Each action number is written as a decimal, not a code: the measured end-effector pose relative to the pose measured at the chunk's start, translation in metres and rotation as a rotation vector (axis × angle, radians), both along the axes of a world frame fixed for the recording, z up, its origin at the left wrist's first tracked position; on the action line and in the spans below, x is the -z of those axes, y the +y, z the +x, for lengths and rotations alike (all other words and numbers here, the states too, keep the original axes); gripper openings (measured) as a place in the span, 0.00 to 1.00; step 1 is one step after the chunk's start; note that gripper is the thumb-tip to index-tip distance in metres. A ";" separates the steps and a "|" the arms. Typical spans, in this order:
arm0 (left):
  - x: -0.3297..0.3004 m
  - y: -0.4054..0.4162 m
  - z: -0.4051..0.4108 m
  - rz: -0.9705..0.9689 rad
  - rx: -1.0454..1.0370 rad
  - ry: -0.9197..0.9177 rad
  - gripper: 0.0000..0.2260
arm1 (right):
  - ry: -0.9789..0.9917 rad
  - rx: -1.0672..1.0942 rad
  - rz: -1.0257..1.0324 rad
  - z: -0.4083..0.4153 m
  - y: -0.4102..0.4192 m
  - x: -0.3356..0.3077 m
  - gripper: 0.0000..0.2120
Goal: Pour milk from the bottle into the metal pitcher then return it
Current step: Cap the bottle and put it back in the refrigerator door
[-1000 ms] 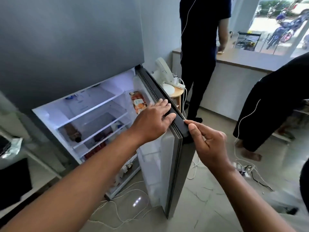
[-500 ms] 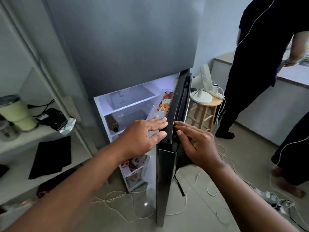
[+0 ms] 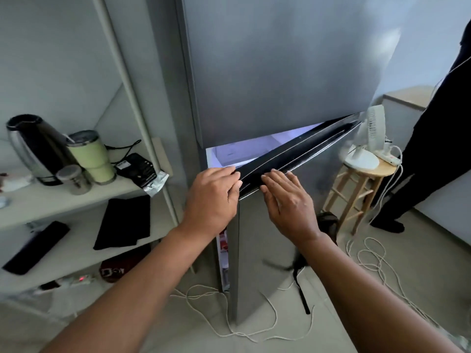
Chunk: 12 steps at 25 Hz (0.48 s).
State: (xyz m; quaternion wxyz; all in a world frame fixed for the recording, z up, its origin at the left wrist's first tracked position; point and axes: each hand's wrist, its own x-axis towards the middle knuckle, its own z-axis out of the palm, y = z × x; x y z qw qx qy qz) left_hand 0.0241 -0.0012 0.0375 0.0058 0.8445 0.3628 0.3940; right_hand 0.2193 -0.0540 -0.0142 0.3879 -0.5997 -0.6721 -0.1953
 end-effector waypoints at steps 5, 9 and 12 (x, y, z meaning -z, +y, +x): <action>0.023 0.016 -0.003 0.097 -0.188 0.114 0.20 | -0.038 -0.056 -0.031 -0.002 0.038 0.003 0.18; 0.038 0.005 0.002 -0.019 -0.243 0.195 0.27 | -0.069 -0.100 -0.143 -0.006 0.057 0.002 0.23; 0.039 0.009 0.011 -0.170 -0.301 0.232 0.31 | -0.093 -0.118 -0.222 -0.005 0.071 -0.001 0.24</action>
